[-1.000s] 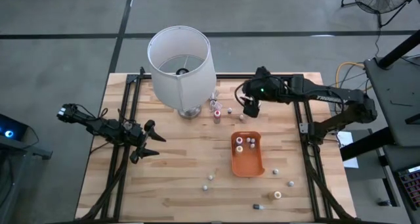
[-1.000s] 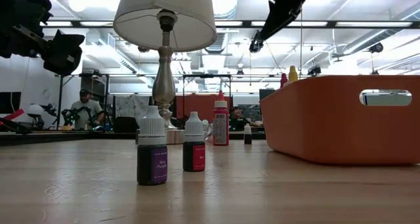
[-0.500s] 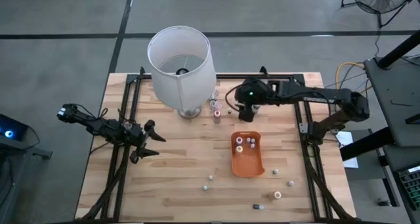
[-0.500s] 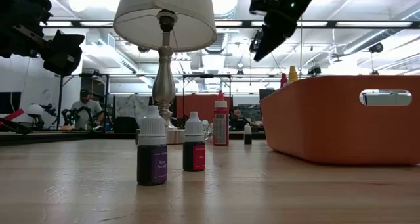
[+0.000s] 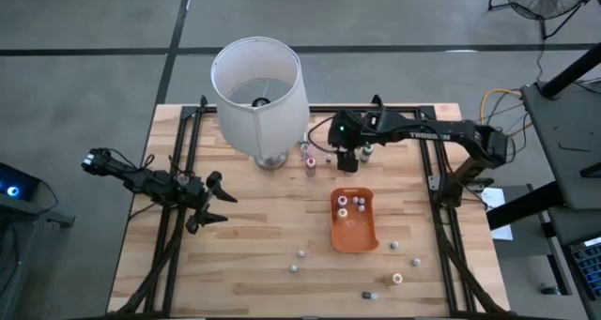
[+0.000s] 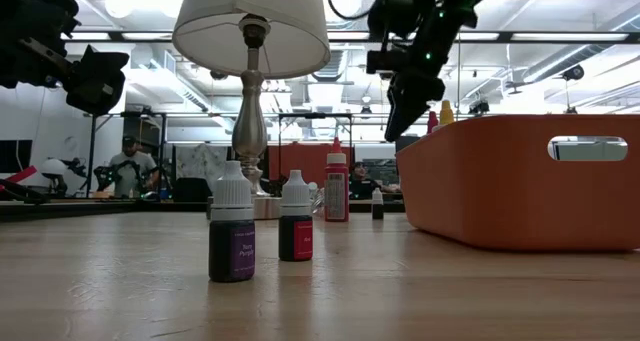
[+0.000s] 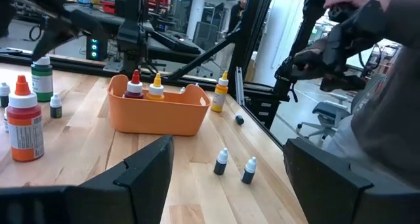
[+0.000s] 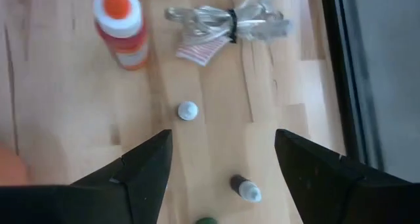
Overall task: Pick & Place food coloring
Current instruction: Put the small food coloring bottle into the orange bin
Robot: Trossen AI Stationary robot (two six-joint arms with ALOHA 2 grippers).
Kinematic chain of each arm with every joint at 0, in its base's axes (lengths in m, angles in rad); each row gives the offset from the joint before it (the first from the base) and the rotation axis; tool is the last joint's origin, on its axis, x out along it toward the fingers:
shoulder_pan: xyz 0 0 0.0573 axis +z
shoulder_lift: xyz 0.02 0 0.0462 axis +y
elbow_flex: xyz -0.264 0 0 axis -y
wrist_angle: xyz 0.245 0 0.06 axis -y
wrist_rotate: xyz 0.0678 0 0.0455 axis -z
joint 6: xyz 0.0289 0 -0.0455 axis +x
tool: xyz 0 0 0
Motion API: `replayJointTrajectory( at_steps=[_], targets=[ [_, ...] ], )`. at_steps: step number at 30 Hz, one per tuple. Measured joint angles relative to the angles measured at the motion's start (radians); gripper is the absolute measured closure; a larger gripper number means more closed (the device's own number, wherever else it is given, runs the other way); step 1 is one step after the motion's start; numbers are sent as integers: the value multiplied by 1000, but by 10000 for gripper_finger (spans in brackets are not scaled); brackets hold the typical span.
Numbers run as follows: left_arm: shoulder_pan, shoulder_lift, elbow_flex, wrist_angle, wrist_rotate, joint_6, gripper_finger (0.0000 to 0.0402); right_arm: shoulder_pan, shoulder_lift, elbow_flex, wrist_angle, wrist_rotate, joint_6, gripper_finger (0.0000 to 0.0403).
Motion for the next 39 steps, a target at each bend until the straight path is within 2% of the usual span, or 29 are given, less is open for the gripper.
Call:
replayJointTrajectory(
  at_steps=[3,11,17,21,30,39],
  targets=[
    [0,0,0,0,0,0,143,-33,11,0,26,-83,-12,148],
    [0,0,0,0,0,0,143,-126,35,-35,143,-220,-11,156],
    [0,0,0,0,0,0,143,-139,41,-117,256,-240,-33,152],
    [0,0,0,0,0,0,143,-140,41,-174,318,-299,-44,155],
    [0,0,0,0,0,0,143,-140,44,-266,473,-301,-41,152],
    [0,0,0,0,0,0,143,-140,115,-239,444,-308,-33,156]
  ],
)
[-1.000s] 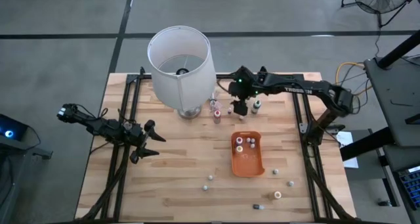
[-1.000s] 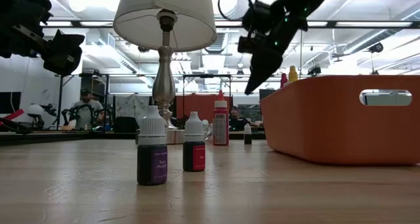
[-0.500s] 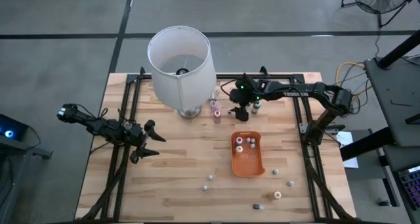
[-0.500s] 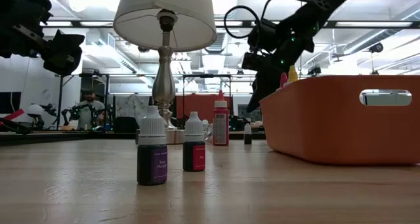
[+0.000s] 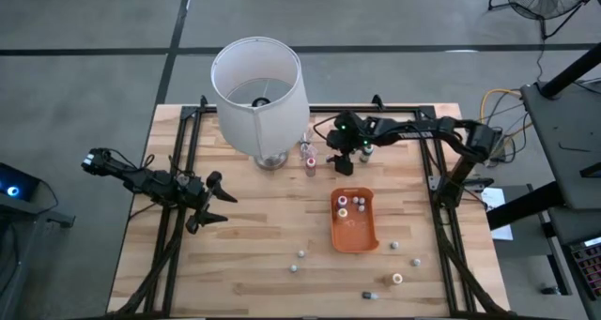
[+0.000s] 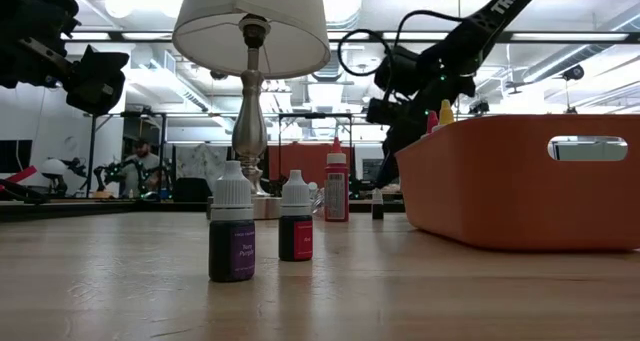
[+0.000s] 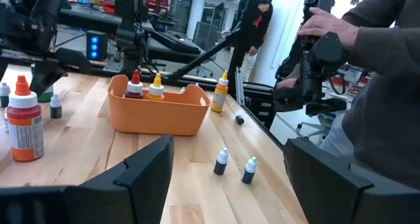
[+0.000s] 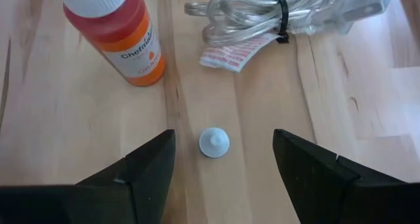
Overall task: Pick & Place food coloring
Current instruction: Put the small food coloring bottle into the orange bin
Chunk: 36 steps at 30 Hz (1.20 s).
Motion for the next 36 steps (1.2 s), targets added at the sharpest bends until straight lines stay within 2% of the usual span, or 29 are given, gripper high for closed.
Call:
replayJointTrajectory(
  at_steps=[22,36],
  targets=[
    [0,0,0,0,0,0,143,11,60,32,-6,0,-5,166],
    [0,0,0,0,0,0,143,14,92,77,-85,10,-5,177]
  ],
)
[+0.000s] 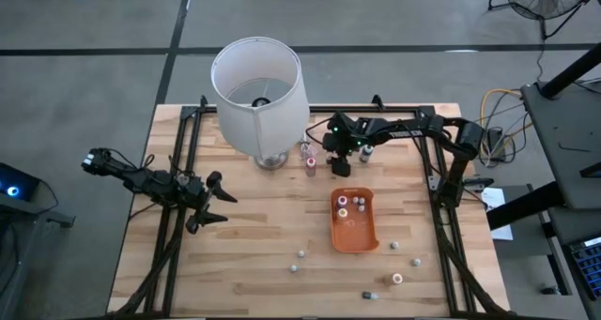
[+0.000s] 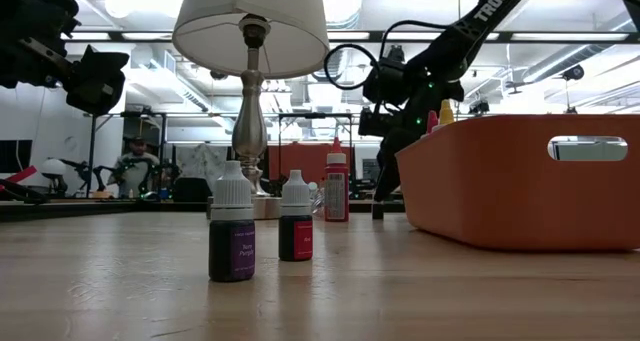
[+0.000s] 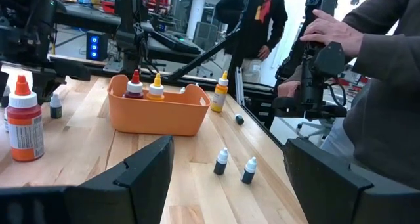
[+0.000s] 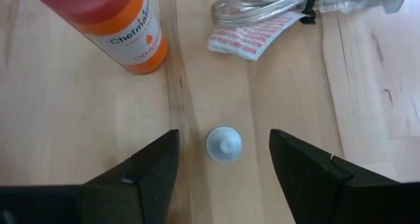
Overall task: Pick & Place food coloring
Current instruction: Put the small food coloring bottle into the orange bin
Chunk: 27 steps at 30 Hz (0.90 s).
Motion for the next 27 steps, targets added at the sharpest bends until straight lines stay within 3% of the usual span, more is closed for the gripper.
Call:
replayJointTrajectory(
  at_steps=[6,19,27],
  targets=[
    [0,0,0,0,0,0,143,0,0,0,-19,1,-3,201],
    [0,0,0,0,0,0,143,1,0,0,-21,1,-4,300],
    [0,0,0,0,0,0,143,4,-2,0,-21,1,1,337]
  ],
)
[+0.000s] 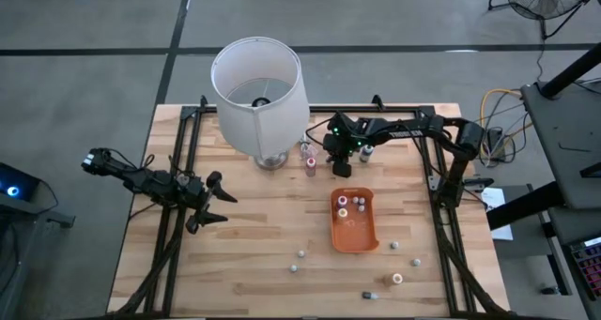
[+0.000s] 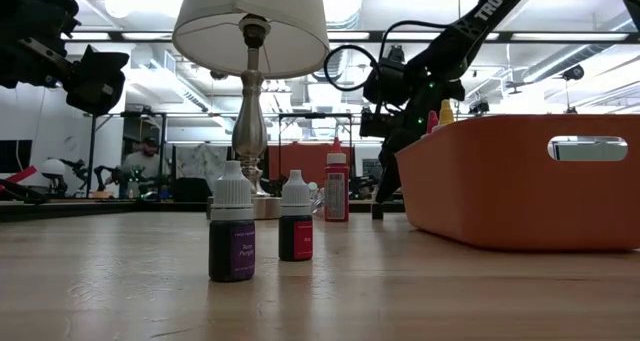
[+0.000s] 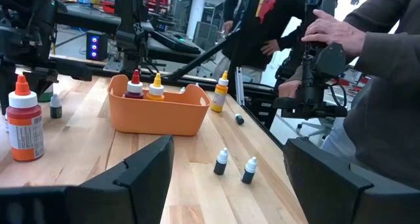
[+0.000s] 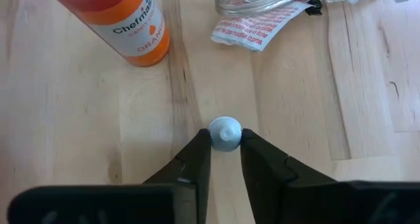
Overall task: Pick & Place food coloring
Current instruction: Put the small food coloring bottle into the orange bin
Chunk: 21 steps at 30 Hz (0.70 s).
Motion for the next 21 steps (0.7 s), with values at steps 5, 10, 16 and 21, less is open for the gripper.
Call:
replayJointTrajectory(
  at_steps=[5,10,16,21],
  targets=[
    [0,0,0,0,0,0,143,5,-13,0,-19,0,4,349],
    [0,0,0,0,0,0,143,7,-52,40,-85,28,3,365],
    [0,0,0,0,0,0,143,7,-87,71,-101,29,7,390],
    [0,0,0,0,0,0,143,12,-88,63,-123,28,7,394]
  ],
)
